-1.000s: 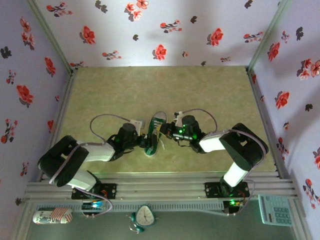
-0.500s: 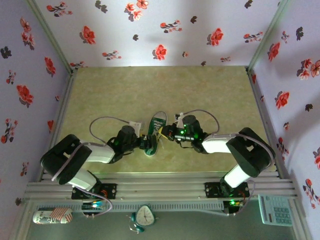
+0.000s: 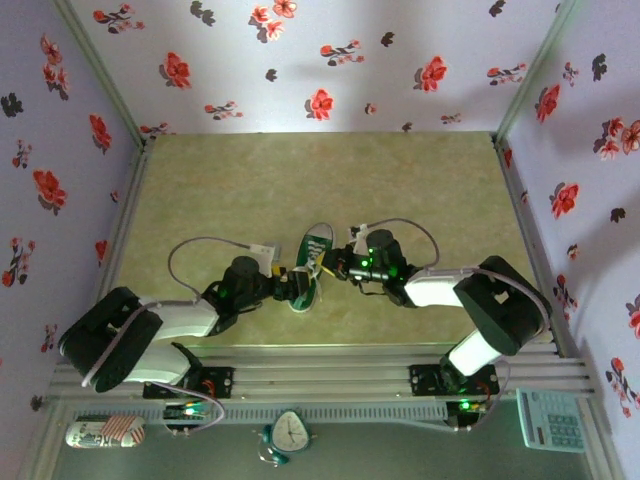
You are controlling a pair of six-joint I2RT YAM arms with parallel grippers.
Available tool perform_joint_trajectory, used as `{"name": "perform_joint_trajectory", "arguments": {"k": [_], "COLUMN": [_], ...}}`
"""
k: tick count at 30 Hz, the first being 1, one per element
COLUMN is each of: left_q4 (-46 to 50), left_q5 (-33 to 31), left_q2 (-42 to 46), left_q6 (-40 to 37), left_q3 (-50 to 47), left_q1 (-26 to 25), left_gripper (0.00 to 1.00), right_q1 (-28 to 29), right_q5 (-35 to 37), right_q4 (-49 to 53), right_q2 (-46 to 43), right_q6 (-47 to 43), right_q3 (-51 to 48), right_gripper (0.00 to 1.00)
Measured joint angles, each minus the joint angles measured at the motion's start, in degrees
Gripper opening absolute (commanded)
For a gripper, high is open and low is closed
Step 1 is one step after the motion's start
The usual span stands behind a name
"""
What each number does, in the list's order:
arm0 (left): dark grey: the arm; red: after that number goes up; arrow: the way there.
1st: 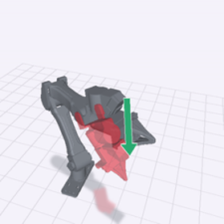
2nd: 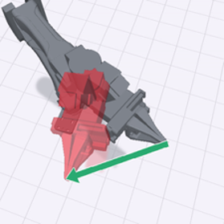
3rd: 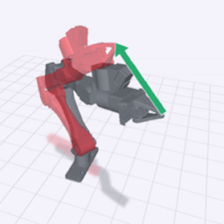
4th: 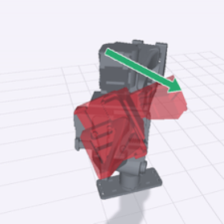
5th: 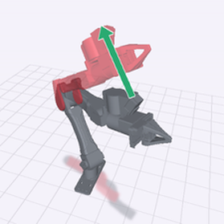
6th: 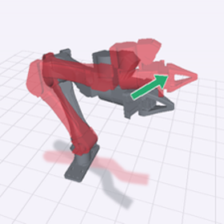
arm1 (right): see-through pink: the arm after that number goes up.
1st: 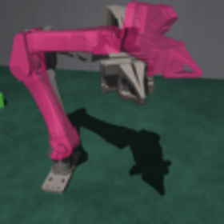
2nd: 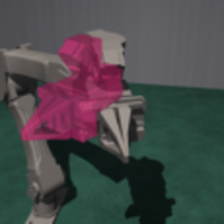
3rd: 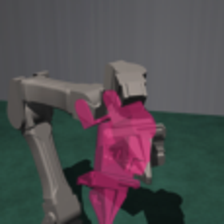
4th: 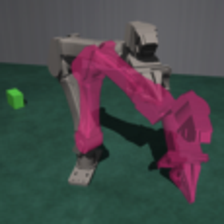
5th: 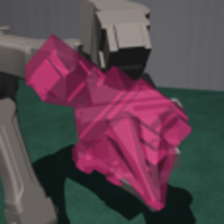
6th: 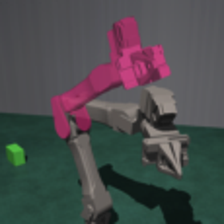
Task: Tie the shoes
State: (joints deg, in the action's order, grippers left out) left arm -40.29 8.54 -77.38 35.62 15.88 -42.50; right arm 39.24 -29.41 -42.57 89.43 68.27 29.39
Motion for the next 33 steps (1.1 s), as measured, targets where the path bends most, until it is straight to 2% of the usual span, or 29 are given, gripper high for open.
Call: {"name": "perform_joint_trajectory", "arguments": {"k": [9, 21, 28, 33], "left_q4": [-0.79, -8.00, -10.58, -11.10], "left_q5": [0.02, -0.98, 0.02, 1.36], "left_q2": [-4.85, -9.79, -9.81, -6.29], "left_q6": [0.04, 0.52, 0.50, 0.50], "left_q3": [0.02, 0.26, -1.07, -3.50], "left_q1": [-0.74, -1.01, -1.01, -1.01], "left_gripper": [0.92, 0.92, 0.92, 0.93], "right_q1": [0.00, 0.31, 0.68, 0.68], "right_q5": [-1.29, -1.88, 0.42, 2.05], "right_q4": [-6.45, -7.02, -10.05, -12.63], "right_q2": [3.21, 3.30, 7.43, 10.54], "right_q6": [4.46, 5.92, 6.91, 7.50], "right_q3": [-0.26, -1.62, -1.70, -1.86], "right_gripper": [0.04, 0.08, 0.10, 0.10]}}
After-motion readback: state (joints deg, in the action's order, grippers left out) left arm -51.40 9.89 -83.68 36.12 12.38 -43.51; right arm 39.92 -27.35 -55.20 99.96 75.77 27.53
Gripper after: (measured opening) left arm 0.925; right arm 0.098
